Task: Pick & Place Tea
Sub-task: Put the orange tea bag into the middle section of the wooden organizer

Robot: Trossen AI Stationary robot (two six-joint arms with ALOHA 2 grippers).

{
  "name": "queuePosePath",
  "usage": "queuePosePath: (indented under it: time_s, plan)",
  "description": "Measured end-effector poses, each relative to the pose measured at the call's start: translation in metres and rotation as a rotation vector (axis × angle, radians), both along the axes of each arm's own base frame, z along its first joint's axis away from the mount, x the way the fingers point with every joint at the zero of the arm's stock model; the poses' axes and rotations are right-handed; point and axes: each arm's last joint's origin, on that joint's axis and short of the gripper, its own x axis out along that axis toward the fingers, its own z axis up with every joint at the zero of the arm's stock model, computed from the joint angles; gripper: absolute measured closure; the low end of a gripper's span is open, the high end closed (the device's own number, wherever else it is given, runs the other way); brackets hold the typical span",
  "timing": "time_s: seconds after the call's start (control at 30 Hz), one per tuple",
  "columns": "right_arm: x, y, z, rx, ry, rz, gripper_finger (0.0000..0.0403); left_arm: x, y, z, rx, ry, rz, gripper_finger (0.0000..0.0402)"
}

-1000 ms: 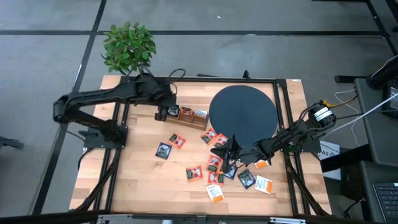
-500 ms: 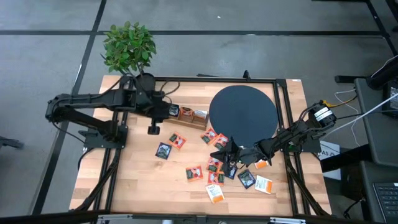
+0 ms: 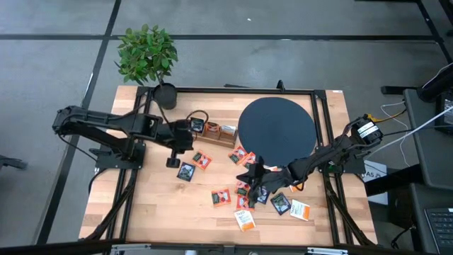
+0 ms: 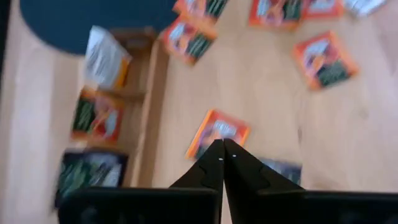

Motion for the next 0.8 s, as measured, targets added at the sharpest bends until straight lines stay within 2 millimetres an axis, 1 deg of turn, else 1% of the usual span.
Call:
queuePosePath:
  time_s: [0.1, 0.23, 0.33, 0.43, 0.57, 0.7, 0.8]
  plan:
    - [0.000, 0.000, -0.001, 0.016, 0.048, -0.023, 0.0395, 0.007, -0.007, -0.010, -0.039, -0.085, -0.038, 0.0399]
    - [0.000, 0.000, 0.001, -0.009, 0.135, -0.035, 0.0384, 0.012, -0.016, -0.021, -0.083, -0.179, -0.080, 0.0395]
    - [0.000, 0.001, 0.005, -0.037, 0.255, -0.015, 0.0382, 0.014, -0.024, -0.029, -0.098, -0.234, -0.096, 0.0398]
    - [-0.002, -0.001, 0.009, -0.069, 0.349, -0.014, 0.0390, 0.015, -0.030, -0.037, -0.099, -0.287, -0.106, 0.0400]
    - [-0.004, -0.012, 0.011, -0.065, 0.413, -0.024, 0.0398, 0.014, -0.035, -0.045, -0.103, -0.320, -0.122, 0.0396]
    - [-0.005, -0.024, 0.021, -0.054, 0.413, -0.043, 0.0389, 0.012, -0.039, -0.054, -0.109, -0.344, -0.138, 0.0399]
    - [-0.010, -0.033, 0.032, -0.060, 0.414, -0.048, 0.0389, 0.012, -0.040, -0.054, -0.112, -0.360, -0.145, 0.0399]
